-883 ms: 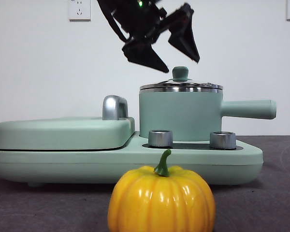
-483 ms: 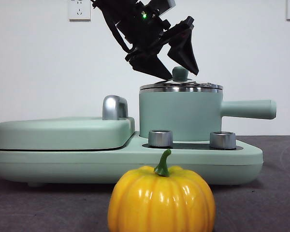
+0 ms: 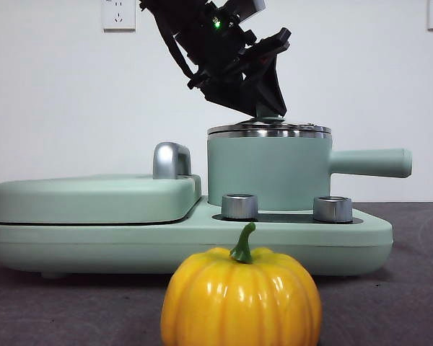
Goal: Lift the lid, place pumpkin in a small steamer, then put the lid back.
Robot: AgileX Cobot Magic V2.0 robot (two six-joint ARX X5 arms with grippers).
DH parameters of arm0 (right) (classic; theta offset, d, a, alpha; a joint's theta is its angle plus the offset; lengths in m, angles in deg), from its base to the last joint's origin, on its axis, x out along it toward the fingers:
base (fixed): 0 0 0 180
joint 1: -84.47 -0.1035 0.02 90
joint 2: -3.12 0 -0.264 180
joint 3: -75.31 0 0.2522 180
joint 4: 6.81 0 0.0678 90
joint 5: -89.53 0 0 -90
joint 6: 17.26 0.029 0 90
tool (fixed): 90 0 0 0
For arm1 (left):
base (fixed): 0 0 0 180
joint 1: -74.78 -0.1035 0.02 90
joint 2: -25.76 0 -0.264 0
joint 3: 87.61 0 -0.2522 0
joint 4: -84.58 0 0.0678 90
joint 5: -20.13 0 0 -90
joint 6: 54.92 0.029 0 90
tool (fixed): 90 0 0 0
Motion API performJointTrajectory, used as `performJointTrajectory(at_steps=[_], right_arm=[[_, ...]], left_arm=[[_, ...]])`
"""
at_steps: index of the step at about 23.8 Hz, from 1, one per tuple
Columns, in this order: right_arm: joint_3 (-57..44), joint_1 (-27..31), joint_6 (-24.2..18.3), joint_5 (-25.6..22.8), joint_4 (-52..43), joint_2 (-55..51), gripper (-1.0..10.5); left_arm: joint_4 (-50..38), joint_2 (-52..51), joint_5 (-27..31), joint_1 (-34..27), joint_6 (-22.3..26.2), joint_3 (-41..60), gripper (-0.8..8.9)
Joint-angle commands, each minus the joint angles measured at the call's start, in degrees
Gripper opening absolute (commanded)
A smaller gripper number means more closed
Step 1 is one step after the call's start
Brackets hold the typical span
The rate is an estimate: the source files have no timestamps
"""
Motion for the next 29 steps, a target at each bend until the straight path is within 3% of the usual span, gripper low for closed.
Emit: performJointTrajectory(at_steps=[1,14,20,29], right_arm=[[1.01,-0.13,0.22,0.17,-0.37,0.17,4.7],[2.56,-1.68,1.27,0.42,2.25,3.02,4.9],[7.28,-12.96,1.29,-2.08,6.60,11.85,4.9],[12.28,-34.84,3.41,-18.75,7.69,24.85,4.9]], left_arm=[[0.57,1.31,0.59,0.48,0.68,-1.42,0.17],[5.51,-4.90,0.59,-0.46,-1.73,-9.99,0.14],[9.99,-11.17,0.59,-5.35,-1.51,-9.99,0.14],[15.50,-14.36,0.59,-12.72,-1.22,-9.99,0.14]])
